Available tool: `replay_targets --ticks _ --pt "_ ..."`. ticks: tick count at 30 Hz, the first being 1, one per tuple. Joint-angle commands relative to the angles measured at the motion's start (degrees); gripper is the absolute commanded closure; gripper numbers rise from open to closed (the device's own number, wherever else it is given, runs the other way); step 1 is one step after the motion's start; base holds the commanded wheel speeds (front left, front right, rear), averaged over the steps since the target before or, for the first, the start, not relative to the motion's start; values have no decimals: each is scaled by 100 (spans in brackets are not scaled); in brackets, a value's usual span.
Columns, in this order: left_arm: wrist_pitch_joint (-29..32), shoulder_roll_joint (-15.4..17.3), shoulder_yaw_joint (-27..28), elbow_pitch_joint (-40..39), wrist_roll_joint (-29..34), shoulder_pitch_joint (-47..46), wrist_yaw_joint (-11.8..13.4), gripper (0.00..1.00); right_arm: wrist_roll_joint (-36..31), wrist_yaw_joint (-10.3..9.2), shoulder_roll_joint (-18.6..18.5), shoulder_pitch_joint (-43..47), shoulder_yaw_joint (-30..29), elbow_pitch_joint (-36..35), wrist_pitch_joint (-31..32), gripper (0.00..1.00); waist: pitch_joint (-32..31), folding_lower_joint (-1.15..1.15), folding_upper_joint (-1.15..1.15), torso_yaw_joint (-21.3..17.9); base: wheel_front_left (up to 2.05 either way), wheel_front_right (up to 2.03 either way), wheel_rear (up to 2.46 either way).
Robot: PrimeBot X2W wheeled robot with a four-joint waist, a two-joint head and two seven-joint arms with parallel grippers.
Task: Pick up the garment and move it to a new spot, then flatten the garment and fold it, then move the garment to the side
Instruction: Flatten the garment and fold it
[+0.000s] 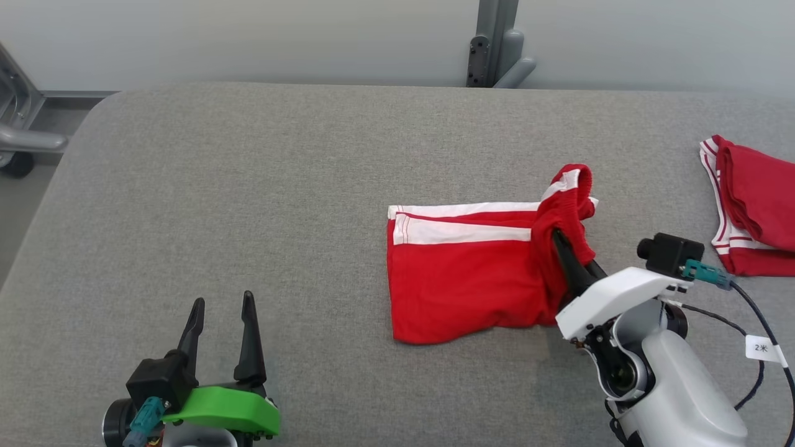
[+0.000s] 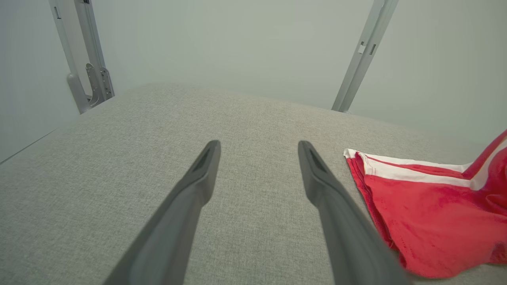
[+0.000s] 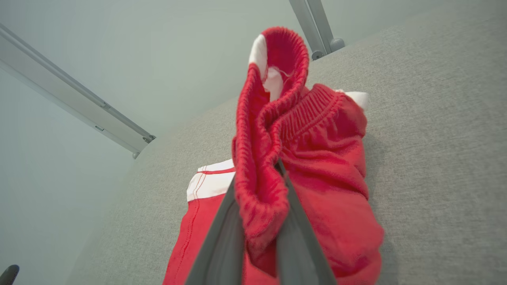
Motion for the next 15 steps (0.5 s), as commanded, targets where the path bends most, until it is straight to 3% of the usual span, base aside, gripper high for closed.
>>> replay_targets --ticks 1,8,15 --pt "-13 8 -6 -14 -28 63 -22 0 -85 0 31 -109 69 -37 47 100 2 0 33 104 0 0 0" --pt "-12 -16 -72 -38 -47 -20 -43 0 -269 0 105 -391 475 232 140 100 41 0 33 392 0 0 0" --pt "-12 -39 -109 -34 -70 -125 -52 0 24 0 104 -689 1112 689 2 100 108 0 33 686 0 0 0"
